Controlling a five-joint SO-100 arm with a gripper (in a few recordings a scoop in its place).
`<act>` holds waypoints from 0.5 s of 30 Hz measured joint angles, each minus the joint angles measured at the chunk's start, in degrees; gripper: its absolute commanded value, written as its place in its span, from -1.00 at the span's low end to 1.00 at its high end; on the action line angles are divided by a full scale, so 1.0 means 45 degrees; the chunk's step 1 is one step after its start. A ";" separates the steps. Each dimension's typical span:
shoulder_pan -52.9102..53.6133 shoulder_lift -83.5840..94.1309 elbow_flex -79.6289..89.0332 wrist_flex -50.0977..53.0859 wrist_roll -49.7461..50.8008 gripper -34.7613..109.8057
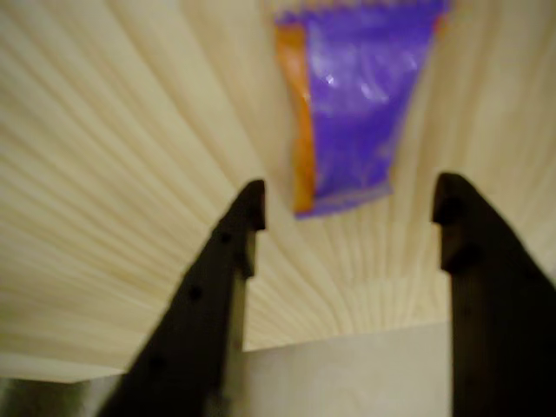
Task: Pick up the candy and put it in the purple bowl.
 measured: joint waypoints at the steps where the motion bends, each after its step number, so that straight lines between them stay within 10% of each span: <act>1: -0.0078 -0.0059 0.0000 -0.0020 0.0059 -0.04; 15: -0.0391 -0.0879 -0.0176 -0.0645 0.0117 -0.41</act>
